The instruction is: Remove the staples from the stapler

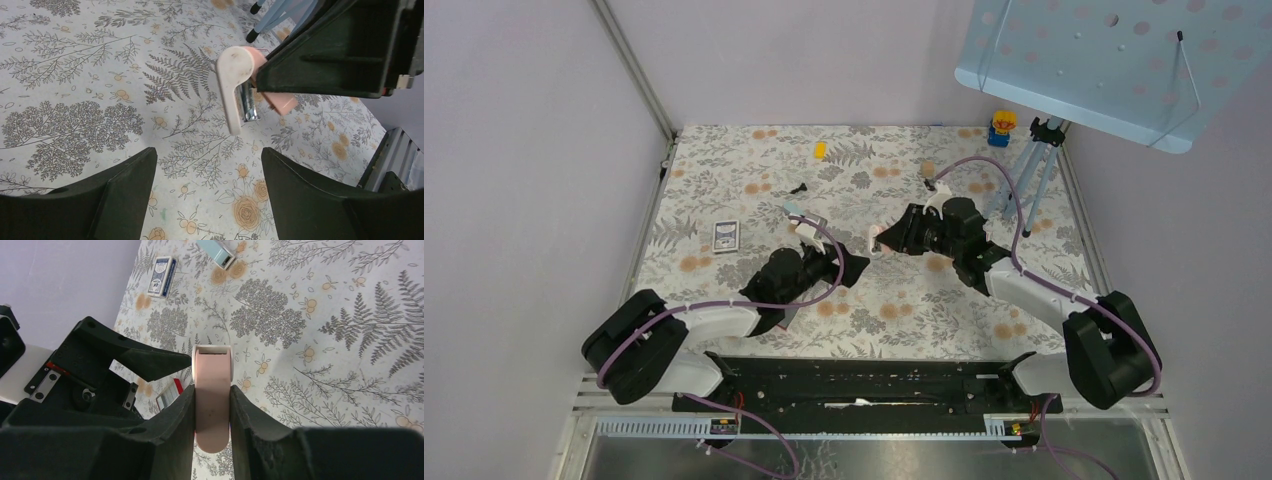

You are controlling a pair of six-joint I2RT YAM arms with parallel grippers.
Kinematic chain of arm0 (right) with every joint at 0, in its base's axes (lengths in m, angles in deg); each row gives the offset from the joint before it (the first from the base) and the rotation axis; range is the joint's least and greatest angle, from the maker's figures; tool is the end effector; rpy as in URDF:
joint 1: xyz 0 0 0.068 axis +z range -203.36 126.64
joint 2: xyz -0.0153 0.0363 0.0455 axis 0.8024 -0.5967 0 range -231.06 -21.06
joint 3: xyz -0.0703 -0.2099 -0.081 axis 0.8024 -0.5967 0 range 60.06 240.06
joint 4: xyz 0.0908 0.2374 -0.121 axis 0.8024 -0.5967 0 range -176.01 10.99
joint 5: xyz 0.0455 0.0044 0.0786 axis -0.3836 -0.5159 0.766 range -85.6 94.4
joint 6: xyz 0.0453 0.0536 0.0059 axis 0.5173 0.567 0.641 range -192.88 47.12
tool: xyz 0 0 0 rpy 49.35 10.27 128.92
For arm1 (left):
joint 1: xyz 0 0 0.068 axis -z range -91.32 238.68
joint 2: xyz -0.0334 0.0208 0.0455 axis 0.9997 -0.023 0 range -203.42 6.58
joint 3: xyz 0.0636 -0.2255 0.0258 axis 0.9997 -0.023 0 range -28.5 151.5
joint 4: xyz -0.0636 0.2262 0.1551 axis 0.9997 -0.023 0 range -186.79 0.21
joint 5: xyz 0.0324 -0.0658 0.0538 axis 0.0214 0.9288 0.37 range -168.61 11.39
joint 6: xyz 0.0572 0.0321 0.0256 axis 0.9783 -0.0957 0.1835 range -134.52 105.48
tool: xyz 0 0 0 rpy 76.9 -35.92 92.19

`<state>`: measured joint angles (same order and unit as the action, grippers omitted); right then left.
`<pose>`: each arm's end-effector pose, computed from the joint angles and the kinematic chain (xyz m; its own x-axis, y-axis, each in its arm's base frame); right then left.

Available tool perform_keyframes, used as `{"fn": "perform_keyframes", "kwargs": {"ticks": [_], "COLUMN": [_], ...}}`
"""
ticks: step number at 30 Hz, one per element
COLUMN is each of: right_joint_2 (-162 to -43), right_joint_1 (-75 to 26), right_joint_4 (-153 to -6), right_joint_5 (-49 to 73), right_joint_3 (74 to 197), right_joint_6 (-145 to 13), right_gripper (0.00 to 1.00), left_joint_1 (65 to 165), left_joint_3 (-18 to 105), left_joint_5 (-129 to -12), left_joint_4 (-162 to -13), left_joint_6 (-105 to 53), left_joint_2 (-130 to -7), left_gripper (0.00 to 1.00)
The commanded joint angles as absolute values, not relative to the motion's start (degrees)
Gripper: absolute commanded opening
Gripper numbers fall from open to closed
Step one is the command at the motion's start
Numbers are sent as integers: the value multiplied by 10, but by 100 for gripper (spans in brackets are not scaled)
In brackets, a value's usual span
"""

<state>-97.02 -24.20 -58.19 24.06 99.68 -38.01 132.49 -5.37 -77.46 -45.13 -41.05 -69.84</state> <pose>0.2865 0.1821 0.1883 -0.6159 0.2729 -0.7390 -0.4751 0.6196 0.6248 0.2190 -0.2116 0.1353 -0.4123 -0.2232 -0.8833 0.5837 0.6797 -0.4442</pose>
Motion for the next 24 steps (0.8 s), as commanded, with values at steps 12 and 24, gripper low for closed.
{"fn": "perform_keyframes", "kwargs": {"ticks": [12, 24], "right_joint_2": [-1000, -981], "right_joint_1": [-250, -250], "right_joint_4": [-571, -613], "right_joint_5": [363, 373], "right_joint_3": [1057, 1043], "right_joint_6": [-400, -438], "right_gripper": [0, 0], "left_joint_1": [1325, 1325], "left_joint_3": [-26, -17], "left_joint_5": [-769, -817], "left_joint_4": [-372, -388], "left_joint_6": [-394, -372], "left_joint_2": [-744, -763], "left_gripper": [69, 67]}}
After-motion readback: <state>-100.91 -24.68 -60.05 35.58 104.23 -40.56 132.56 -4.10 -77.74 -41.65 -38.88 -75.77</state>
